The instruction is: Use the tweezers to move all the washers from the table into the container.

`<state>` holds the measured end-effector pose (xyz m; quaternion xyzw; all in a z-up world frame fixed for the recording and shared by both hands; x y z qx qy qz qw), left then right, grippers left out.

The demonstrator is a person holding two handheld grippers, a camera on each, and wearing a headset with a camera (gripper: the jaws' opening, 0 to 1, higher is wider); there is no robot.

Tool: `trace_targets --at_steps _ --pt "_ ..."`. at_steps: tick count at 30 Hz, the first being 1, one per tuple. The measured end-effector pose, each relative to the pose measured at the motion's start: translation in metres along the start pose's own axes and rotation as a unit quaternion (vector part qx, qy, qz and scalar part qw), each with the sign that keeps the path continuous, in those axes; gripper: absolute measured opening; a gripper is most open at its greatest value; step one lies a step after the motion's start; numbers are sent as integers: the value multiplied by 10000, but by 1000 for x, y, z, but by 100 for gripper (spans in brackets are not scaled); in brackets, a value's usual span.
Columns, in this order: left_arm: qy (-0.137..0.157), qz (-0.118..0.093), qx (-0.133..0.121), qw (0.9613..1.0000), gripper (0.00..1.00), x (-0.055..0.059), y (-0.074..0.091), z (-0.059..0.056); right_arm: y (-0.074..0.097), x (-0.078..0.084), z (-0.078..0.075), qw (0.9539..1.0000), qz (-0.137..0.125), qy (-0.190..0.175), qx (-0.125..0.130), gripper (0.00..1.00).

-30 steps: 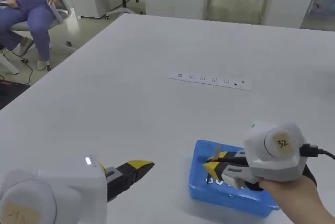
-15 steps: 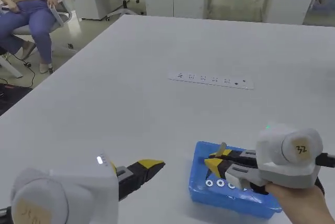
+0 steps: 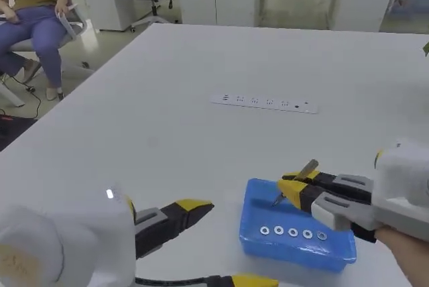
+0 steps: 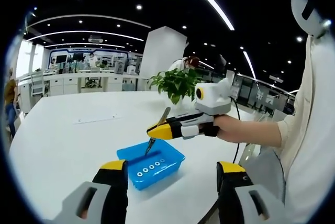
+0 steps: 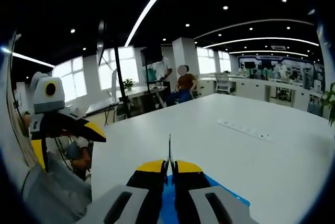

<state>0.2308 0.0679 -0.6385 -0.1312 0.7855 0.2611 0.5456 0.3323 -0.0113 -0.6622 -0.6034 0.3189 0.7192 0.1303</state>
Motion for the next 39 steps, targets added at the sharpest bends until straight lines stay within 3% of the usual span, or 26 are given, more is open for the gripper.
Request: trace_targets --at_steps 3,5,7,10,13,15,19,21,23,25,32,34,36,39 --pt "-88 3 111 9999 63 -9 -1 1 16 -3 7 9999 -97 -25 -111 3" --pt "-157 -276 270 9991 57 -27 -3 1 25 -5 13 9997 -137 23 -192 3" --pt "-232 -372 435 9981 49 -41 -5 1 32 -6 19 9993 -178 83 -316 3" --pt "-585 -181 541 9967 42 -53 -10 2 42 -6 29 9984 -220 166 -503 3" --pt "-972 70 717 9927 39 -60 -19 -2 48 -4 41 9969 -180 347 -680 3" --pt "-1042 158 869 9906 33 -62 -25 -7 51 -1 46 9955 -71 502 -795 3" --pt "-1322 595 1327 9805 20 -58 -38 -17 55 2 52 9936 -13 645 -929 3" --pt "-1606 916 1556 9704 14 -53 -44 -23 56 3 53 9930 15 700 -953 3" --pt "-1655 1013 1802 9643 8 -52 -51 -31 56 7 55 9913 115 857 -994 3" --pt "-1513 1010 2025 9623 6 -52 -57 -39 57 11 58 9893 218 979 -1058 3" --pt "-1637 1390 2358 9478 2 -43 -69 -51 63 20 64 9839 431 1251 -1202 3" --pt "-1730 1586 2446 9408 0 -37 -70 -53 65 25 63 9826 528 1298 -1217 3" --pt "-1773 1668 2395 9399 0 -34 -72 -52 66 30 63 9799 654 1445 -1212 3" --pt "-1847 1859 2432 9339 0 -27 -73 -52 68 39 62 9773 818 1525 -1220 3"
Point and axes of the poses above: the centre of the closed fingertips' face, and the gripper's own axes: y roughly backward along the fingers, z roughly to its left, x roughly out of its underside, the point moved 3 cm from there along y, roughly backward along the fingers, and after that the axes turned 13 degrees about x, right-handed, at the moved point
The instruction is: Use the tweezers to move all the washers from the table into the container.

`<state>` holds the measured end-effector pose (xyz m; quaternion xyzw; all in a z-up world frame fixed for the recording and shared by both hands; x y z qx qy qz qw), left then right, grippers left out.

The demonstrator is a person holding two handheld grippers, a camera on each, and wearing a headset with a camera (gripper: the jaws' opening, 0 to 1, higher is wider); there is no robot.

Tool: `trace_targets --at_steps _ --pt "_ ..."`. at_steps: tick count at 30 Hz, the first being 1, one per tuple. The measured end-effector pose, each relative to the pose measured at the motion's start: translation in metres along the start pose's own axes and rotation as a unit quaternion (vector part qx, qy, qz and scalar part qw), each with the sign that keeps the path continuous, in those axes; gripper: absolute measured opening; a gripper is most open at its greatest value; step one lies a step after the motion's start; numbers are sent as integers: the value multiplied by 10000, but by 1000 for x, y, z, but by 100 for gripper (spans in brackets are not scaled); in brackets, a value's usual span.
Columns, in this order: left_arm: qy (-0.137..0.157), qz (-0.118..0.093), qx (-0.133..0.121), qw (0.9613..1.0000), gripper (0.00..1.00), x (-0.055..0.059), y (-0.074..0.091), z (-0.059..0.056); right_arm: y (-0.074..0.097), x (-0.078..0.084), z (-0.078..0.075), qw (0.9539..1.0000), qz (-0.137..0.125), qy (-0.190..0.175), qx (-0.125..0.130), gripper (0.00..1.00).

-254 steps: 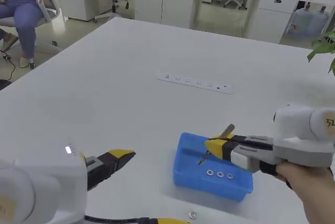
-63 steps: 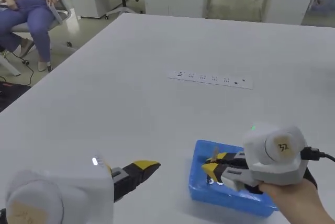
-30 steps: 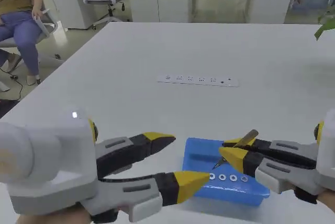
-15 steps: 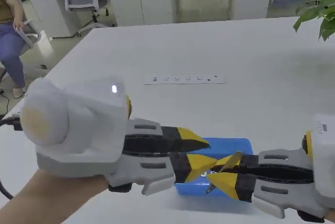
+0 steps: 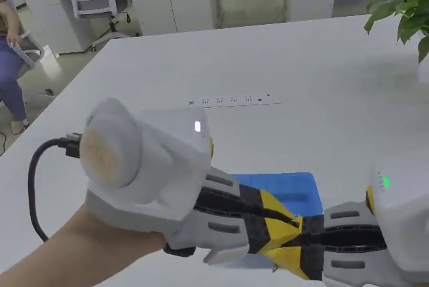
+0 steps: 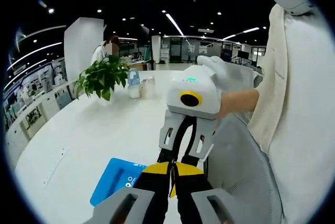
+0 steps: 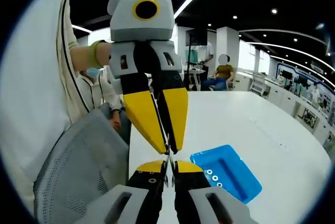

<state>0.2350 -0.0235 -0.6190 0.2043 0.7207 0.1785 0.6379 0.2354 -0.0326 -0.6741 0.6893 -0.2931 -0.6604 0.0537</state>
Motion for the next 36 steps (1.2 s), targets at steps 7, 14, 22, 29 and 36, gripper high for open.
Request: trace_targets --at_steps 7,14,22,29,36 --pt "14 785 232 9966 0 32 -17 -8 -7 37 13 9961 718 481 -191 3" --pt "254 1104 399 9928 0 61 -30 -8 -13 64 25 9918 1066 628 -326 3" --pt "377 1480 360 9876 0 88 -33 -12 -25 79 32 9870 1309 866 -358 3" --pt "503 1714 268 9836 0 109 -31 -12 -41 87 41 9861 1317 921 -428 3" --pt "567 2075 203 9764 0 130 -27 -7 -50 89 41 9891 1191 787 -352 4"
Point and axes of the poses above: the centre of the closed fingertips' face, and the gripper's own axes: y roughly backward along the fingers, z roughly to its left, x roughly out of its underside, the point moved 3 cm from there along y, roughly backward along the fingers, and after that the axes turned 13 degrees about x, right-handed, at the moved point
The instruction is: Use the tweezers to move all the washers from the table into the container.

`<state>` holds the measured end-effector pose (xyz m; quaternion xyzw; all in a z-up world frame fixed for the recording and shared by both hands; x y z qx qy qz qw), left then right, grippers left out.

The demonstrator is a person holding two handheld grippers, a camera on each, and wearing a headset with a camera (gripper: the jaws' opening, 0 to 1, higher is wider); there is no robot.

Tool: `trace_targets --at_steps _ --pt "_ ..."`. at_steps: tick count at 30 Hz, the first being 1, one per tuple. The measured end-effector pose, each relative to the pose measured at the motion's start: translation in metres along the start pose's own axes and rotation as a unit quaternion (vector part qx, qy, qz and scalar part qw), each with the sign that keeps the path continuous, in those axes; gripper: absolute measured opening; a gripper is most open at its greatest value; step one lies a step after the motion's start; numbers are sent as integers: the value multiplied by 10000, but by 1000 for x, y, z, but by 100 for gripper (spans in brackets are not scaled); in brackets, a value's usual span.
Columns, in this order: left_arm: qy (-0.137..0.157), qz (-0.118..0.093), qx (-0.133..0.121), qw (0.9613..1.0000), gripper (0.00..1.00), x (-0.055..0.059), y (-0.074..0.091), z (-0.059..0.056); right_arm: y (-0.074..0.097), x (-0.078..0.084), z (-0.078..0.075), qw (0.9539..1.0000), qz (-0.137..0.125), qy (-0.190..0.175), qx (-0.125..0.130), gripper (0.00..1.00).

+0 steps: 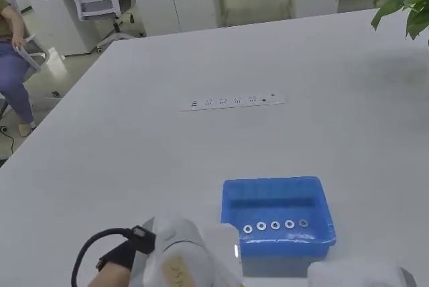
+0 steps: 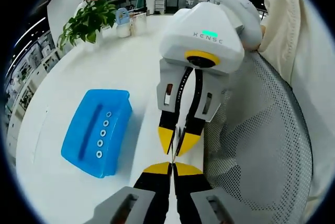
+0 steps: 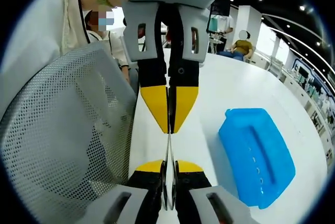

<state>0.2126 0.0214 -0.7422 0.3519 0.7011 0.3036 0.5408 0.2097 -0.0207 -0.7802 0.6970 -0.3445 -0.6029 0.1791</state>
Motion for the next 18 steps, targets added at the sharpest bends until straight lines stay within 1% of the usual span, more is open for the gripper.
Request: trace_targets --at_steps 5,8,10,12,14,18 --pt "50 59 43 10000 0 4 -2 3 -3 2 -2 9998 -59 -203 -3 5" --pt "87 92 50 9999 0 5 -4 6 2 2 -5 9996 -78 -281 43 8" --pt "97 153 47 9998 0 7 -5 9 8 1 -10 9993 -122 -310 180 11" --pt "118 192 72 9997 0 8 -7 11 15 1 -14 9988 -149 -392 254 10" --pt "143 255 99 9995 0 11 -9 13 25 2 -19 9977 -187 -507 400 11" --pt "144 480 141 9986 0 18 -14 17 43 7 -28 9940 -223 -812 691 12"
Point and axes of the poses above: the centre of the closed fingertips' face, and the gripper's own axes: y roughly backward along the fingers, z roughly to its left, x roughly out of its underside, the point moved 3 cm from there along y, roughly backward along the fingers, and after that the axes turned 13 degrees about x, right-handed, at the moved point
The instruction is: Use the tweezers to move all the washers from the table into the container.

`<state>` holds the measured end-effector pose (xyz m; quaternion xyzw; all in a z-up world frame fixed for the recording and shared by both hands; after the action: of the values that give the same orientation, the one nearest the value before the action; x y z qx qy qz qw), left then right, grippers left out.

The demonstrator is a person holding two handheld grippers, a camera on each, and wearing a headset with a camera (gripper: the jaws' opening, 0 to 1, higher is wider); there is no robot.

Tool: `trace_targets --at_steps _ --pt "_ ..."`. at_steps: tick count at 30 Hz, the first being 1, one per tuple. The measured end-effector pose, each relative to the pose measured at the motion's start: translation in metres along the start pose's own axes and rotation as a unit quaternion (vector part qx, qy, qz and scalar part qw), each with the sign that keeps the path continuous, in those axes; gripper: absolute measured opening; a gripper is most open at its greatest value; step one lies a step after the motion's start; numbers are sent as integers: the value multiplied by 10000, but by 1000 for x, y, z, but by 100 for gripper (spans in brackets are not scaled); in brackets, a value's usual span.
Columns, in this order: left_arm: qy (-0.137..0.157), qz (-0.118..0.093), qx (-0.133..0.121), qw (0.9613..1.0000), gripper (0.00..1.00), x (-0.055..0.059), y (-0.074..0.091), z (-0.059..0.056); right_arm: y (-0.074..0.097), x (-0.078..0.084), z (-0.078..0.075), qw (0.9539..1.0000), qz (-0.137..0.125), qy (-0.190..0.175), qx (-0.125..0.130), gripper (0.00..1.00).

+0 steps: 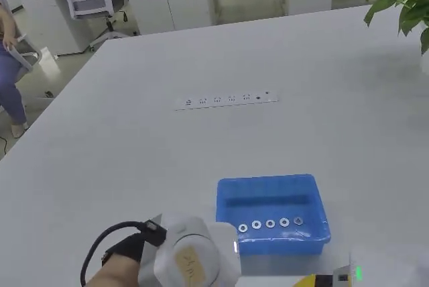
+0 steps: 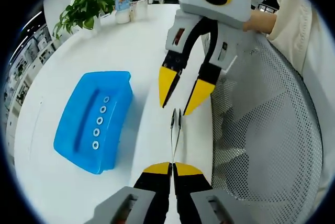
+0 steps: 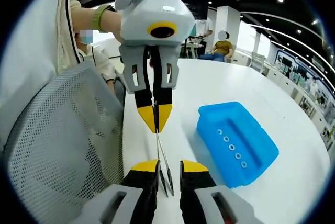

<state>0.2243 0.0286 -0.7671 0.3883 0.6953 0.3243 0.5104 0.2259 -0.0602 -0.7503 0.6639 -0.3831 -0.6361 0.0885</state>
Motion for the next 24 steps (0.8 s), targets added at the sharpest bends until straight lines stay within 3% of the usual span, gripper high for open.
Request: trace_targets --at_steps 4,7,11,15,17,20,24 --pt "31 141 58 9999 0 2 -4 3 19 2 -17 9983 -109 -367 440 13" --pt "-30 319 26 9995 0 4 -6 6 32 0 -31 9942 -251 -637 828 15" --pt "15 511 17 9987 0 9 -11 9 42 -3 -40 9885 -397 -936 1121 15" --pt "-86 964 -100 9953 0 19 -14 12 50 -9 -44 9769 -734 -1522 1309 17" --pt "-76 1053 -147 9943 0 21 -16 13 56 -11 -44 9729 -821 -1671 1374 17" --pt "-237 1438 -314 9888 0 29 -17 14 66 -12 -45 9696 -891 -1678 1542 17" --pt "-424 1728 -356 9834 0 31 -24 7 76 -10 -40 9694 -864 -1568 1681 17"
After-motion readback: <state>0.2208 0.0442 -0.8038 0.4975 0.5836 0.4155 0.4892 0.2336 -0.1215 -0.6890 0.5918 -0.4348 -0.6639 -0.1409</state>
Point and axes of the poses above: the centre of the closed fingertips' face, and the gripper's own axes: y roughly backward along the fingers, z roughly to its left, x roughly out of its underside, the point moved 3 cm from there along y, roughly backward along the fingers, and after that the axes turned 13 degrees about x, right-handed, at the moved point
